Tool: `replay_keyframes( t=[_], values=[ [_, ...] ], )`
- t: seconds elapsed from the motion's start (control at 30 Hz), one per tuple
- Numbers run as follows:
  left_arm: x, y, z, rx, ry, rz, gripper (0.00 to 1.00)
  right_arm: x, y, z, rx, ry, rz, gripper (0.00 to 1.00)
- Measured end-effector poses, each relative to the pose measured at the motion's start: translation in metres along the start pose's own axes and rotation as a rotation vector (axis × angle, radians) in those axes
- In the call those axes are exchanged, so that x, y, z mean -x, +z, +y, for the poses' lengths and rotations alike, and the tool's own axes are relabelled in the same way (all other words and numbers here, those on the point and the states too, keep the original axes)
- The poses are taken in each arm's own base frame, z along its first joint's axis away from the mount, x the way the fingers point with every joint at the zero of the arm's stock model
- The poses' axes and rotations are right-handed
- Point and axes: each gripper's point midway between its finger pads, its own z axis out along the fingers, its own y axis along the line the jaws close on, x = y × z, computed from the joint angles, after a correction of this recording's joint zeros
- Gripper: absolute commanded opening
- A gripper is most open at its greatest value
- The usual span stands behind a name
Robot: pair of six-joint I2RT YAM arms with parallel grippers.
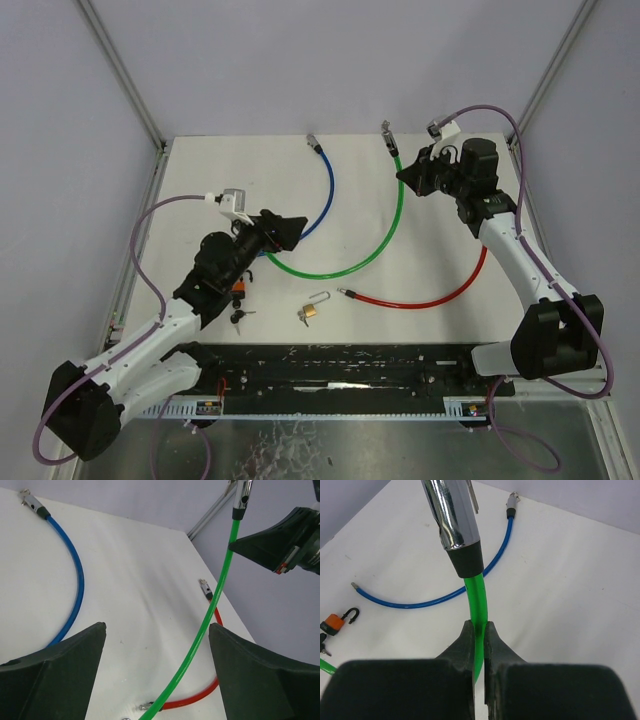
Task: Lock with the key
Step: Pick up the lock from the center of the board.
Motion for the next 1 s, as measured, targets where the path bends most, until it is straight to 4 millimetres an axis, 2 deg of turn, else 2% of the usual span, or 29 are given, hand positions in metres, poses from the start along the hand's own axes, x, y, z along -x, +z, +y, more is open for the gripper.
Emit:
replay_keyframes(
  t=[0.17,0.37,0.47,0.57,0.6,0.63,0.67,0.73,0.8,1.0],
  values=[
    [-0.014,0.000,0.015,0.061,0.019,0.048,0.93,0.000,0.000,-0.005,-0.030,0.017,-0.002,0.00],
    [-0.049,-0.008,0.060,0.228,0.038,0.130,0.94,-0.009,-0.002,-0.014,-0.074,0.032,-0.003,0.00],
    [-0.052,-0.011,0.065,0.249,0.041,0.141,0.94,-0.016,-0.001,-0.015,-0.075,0.043,0.005,0.00],
    [-0.046,-0.010,0.052,0.186,0.034,0.127,0.96,-0.020,0.000,-0.014,-0.069,0.052,0.004,0.00],
    [-0.043,-0.007,0.041,0.132,0.028,0.119,0.96,-0.021,0.001,-0.013,-0.063,0.056,-0.001,0.00],
    [-0.039,0.000,0.007,-0.045,0.012,0.120,0.94,-0.022,0.001,-0.012,-0.056,0.058,-0.002,0.00],
    [-0.039,0.001,0.005,-0.052,0.011,0.121,0.93,-0.023,0.002,-0.008,-0.034,0.066,-0.008,0.00],
    [-0.043,0.012,-0.014,-0.151,-0.005,0.155,0.92,-0.021,0.002,-0.003,-0.006,0.070,-0.015,0.00],
    [-0.041,0.033,-0.035,-0.244,-0.019,0.175,0.91,-0.018,0.002,0.002,0.020,0.068,-0.028,0.00],
    [-0.050,0.095,-0.075,-0.429,-0.054,0.243,0.85,-0.004,-0.004,0.018,0.097,0.044,-0.071,0.00]
  ],
)
